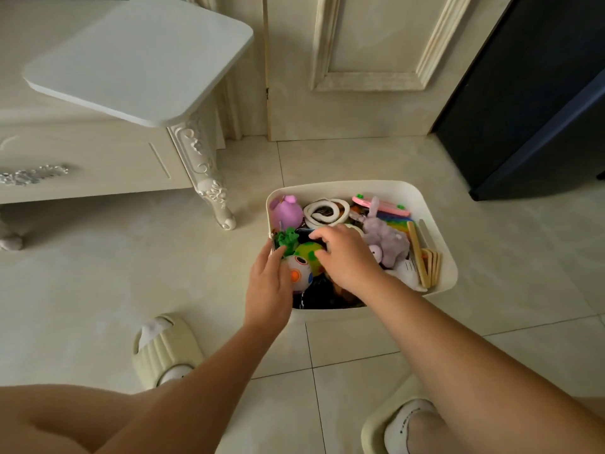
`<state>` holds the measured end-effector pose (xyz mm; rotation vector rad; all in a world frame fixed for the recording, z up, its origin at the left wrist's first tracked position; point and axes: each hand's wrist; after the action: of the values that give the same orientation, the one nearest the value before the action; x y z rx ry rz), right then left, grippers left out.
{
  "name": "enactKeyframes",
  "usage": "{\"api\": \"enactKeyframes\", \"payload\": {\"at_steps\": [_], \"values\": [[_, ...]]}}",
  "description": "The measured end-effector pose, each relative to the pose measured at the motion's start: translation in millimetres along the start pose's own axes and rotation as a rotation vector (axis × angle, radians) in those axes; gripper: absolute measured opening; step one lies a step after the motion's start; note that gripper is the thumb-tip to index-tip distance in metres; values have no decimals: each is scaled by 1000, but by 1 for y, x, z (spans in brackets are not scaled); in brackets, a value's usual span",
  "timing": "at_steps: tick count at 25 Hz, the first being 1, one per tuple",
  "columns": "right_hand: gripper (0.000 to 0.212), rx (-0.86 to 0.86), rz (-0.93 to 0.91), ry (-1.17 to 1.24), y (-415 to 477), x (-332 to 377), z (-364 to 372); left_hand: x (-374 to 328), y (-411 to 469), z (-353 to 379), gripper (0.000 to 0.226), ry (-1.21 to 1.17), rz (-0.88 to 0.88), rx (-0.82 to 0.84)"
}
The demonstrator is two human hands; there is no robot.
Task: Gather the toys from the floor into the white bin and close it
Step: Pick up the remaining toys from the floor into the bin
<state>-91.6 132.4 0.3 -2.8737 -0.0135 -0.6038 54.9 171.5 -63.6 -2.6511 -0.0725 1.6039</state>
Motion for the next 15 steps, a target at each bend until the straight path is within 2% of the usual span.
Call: {"api": "enactKeyframes", "payload": {"at_steps": [3,5,8,10,13,15], "values": [[69,224,-159,-331,13,-10,37,16,-11,-9,54,176,124,39],[71,176,-206,-459,21,-17,47,20,-13,-11,54,284,230,18],[61,33,-196,-321,29,-26,48,19,-12,-10,44,295,288,0],[61,-16,-160,-127,27,-29,51,19,-9,-9,41,305,305,-7],[57,-181,-44,160,25,-32,48,22,-4,-4,37,380,297,3],[58,-195,-53,60,27,-33,43,22,-1,2,26,444,262,23]]}}
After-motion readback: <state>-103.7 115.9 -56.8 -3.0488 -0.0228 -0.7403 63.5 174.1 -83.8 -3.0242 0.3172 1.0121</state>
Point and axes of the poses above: each hand's wrist, its own y-axis towards the middle knuckle, its own z-axis out of the palm, x = y × z, and after that the axes turned 5 degrees about -y, right-handed
